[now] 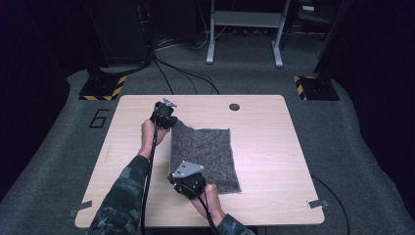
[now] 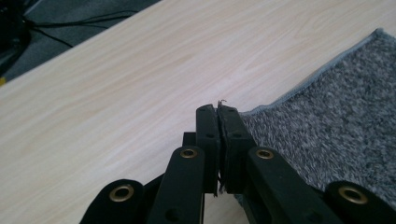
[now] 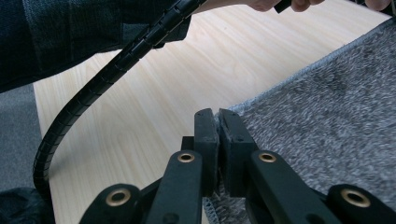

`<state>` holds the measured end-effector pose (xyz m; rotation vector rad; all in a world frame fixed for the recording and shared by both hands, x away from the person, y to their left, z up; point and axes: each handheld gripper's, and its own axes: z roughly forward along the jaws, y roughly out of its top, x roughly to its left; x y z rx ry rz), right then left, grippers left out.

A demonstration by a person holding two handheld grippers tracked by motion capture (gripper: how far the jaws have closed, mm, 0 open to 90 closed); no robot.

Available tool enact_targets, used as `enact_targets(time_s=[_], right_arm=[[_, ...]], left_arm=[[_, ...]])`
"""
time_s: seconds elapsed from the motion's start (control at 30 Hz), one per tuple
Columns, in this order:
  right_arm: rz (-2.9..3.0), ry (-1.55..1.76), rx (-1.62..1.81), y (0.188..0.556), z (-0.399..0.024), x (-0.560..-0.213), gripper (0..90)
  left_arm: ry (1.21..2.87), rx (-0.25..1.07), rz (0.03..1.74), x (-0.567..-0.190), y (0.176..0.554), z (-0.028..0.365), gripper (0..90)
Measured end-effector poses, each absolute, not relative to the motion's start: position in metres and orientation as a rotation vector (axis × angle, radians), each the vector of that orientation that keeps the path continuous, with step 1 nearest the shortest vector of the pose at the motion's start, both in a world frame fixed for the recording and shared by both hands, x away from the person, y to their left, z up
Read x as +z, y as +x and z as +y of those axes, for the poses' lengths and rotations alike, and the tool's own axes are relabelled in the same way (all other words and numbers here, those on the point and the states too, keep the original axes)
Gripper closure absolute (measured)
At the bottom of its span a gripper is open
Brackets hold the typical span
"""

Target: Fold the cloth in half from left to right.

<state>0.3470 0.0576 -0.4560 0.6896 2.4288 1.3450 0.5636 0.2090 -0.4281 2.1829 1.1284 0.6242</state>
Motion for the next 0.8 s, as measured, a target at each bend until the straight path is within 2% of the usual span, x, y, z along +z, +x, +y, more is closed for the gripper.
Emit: enact_targets(time_s=[0.33,0.57,0.8], right_arm=[[2.38,0.694,1.391,0.345,0.054,-0.441,86.6],[2.344,0.69,1.438,0.344,0.057,-0.428,86.6],[2.332,0.727,1.444,0.345,0.043,-0.43,86.6]], left_arm=[[2.245,0.685,1.077,-0.404,0.567,0.196,87.7],[2.223,0.71,1.069,-0.38,0.57,0.191,87.6],[2.248,0.708,1.039,-0.379,0.572,0.175,87.6]])
